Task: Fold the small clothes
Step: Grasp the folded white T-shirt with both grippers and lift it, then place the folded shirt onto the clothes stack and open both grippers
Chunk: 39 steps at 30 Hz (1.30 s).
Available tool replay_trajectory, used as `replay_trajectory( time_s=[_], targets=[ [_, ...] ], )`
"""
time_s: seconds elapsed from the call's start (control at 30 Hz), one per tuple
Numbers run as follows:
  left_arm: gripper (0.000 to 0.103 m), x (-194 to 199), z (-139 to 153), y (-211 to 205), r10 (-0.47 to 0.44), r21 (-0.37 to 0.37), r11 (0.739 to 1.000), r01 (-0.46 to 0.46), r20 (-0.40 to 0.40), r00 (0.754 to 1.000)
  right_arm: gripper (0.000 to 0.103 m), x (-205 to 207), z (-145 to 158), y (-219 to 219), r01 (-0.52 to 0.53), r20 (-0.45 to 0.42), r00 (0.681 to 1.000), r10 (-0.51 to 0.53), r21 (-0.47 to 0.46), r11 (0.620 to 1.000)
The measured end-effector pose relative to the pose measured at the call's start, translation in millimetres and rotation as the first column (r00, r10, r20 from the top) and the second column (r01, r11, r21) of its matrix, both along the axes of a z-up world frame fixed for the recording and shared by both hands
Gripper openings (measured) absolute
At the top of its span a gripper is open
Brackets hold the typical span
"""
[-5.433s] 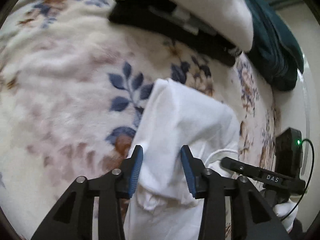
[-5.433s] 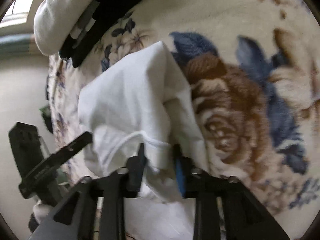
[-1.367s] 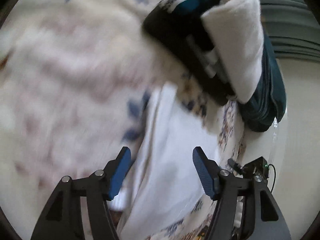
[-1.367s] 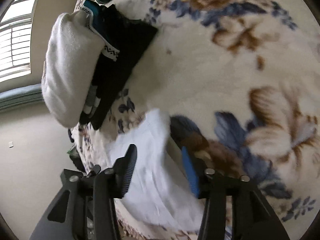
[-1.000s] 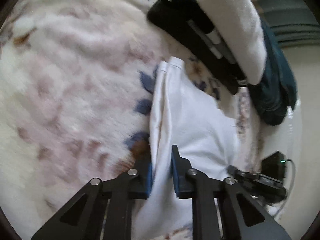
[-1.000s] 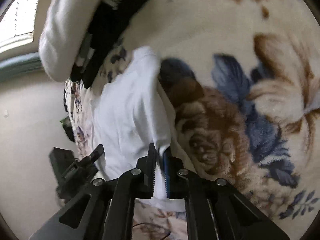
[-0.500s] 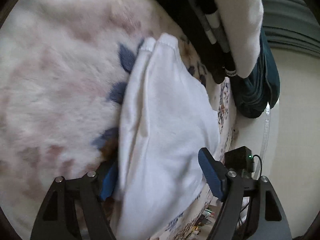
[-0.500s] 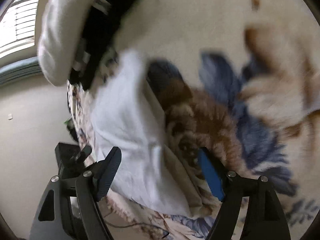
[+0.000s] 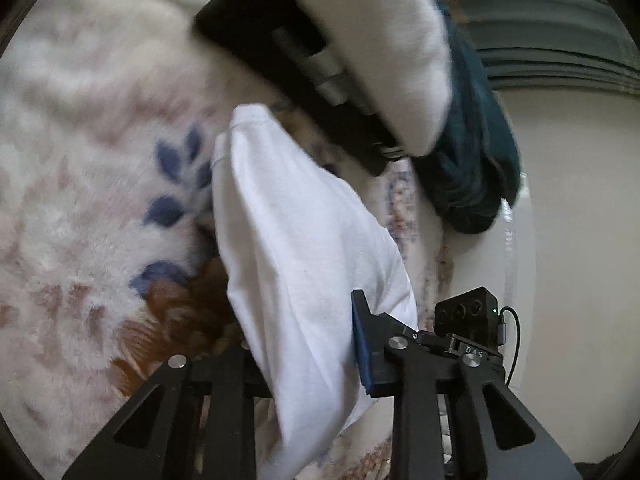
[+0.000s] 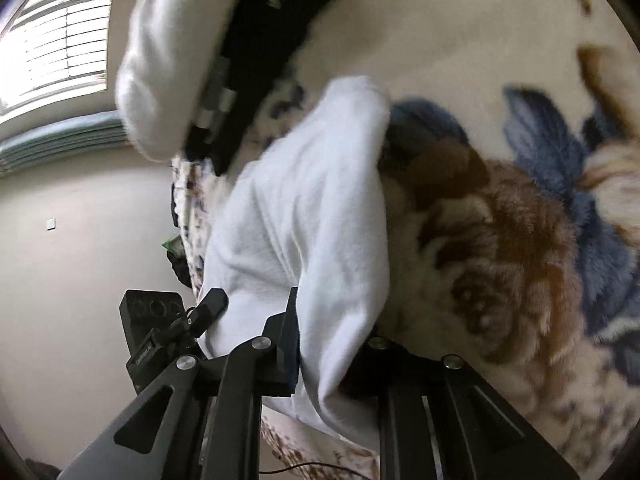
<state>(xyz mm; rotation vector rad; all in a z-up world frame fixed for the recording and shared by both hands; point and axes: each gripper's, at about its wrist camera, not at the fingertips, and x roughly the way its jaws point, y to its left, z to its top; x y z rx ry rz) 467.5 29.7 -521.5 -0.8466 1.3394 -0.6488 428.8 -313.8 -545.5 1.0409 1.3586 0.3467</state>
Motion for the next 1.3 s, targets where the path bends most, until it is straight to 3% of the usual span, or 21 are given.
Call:
replay_trajectory(
  time_s=[0.13,0.27,0.43,0.53,0.7,0.83,0.87,0.93,1.03,1.07,1.1,1.13,1.17,1.2,1.23,1.3],
  targets=[
    [0.022,22.7,54.2,-0.3,-0.011,-0.017,1.0,0.012,0.065,0.998,0.016,11.4,58.0,4.6,0.003,0.065,0.998,-0.001,-0.032,0.999],
    [0.022,69.5,107.0,-1.1,-0.011,-0.026,1.0,0.014,0.136,0.991,0.016,45.1,114.2,11.1,0.021,0.127,0.992,-0.012,-0.063,0.998],
    [0.022,149.4,162.9,-5.1,-0.005,-0.022,1.0,0.011,0.24,0.971,0.016,126.4,176.3,13.4,0.057,0.235,0.971,-0.036,-0.086,0.995],
    [0.022,206.3,177.5,-7.8,0.017,-0.017,1.0,-0.013,0.281,0.96,0.016,185.6,198.9,9.9,0.06,0.292,0.956,-0.031,-0.091,0.994],
    [0.021,282.3,158.8,-12.4,0.008,0.052,0.998,-0.024,0.295,0.955,0.016,282.2,192.6,7.7,0.037,0.301,0.953,0.015,-0.167,0.985],
    [0.025,312.8,119.4,-27.6,-0.088,0.264,0.964,0.018,0.256,0.963,0.016,325.0,158.6,5.0,0.0,0.224,0.973,0.057,-0.247,0.969],
    [0.028,309.6,111.3,-26.6,-0.096,0.285,0.958,0.023,0.246,0.964,0.018,332.6,151.5,5.2,-0.009,0.21,0.975,0.068,-0.269,0.963],
    [0.034,306.2,102.5,-22.9,-0.081,0.29,0.957,0.01,0.235,0.969,0.025,341.6,138.6,4.5,-0.043,0.147,0.985,0.091,-0.3,0.953],
    [0.037,296.5,106.1,-16.4,-0.047,0.273,0.962,-0.018,0.227,0.973,0.056,345.3,134.8,-2.3,-0.039,0.116,0.989,0.089,-0.382,0.923],
    [0.041,293.2,110.7,-15.6,-0.038,0.303,0.953,-0.033,0.225,0.974,0.072,341.3,139.0,-2.9,-0.035,0.106,0.99,0.089,-0.43,0.902],
    [0.043,289.3,116.6,-16.2,-0.034,0.344,0.938,-0.049,0.234,0.972,0.078,337.1,145.7,-1.3,-0.032,0.106,0.99,0.097,-0.499,0.866],
    [0.055,281.2,124.7,-18.7,-0.041,0.397,0.916,-0.066,0.254,0.966,0.08,329.7,156.3,4.1,-0.026,0.115,0.986,0.118,-0.601,0.799],
    [0.081,272.4,133.0,-22.9,-0.056,0.459,0.885,-0.08,0.275,0.96,0.089,328.5,157.8,8.1,-0.022,0.115,0.985,0.129,-0.658,0.752],
    [0.092,267.1,137.6,-26.4,-0.067,0.502,0.86,-0.092,0.289,0.955,0.1,317.4,164.4,16.5,-0.025,0.101,0.983,0.15,-0.746,0.666],
    [0.102,257.3,144.3,-30.5,-0.082,0.551,0.827,-0.108,0.308,0.948,0.102,305.8,170.8,23.6,-0.024,0.086,0.984,0.159,-0.809,0.587],
    [0.102,240.6,152.7,-38.6,-0.107,0.642,0.756,-0.128,0.313,0.944,0.102,283.7,182.1,32.5,-0.002,0.09,0.984,0.154,-0.857,0.515]
  ],
)
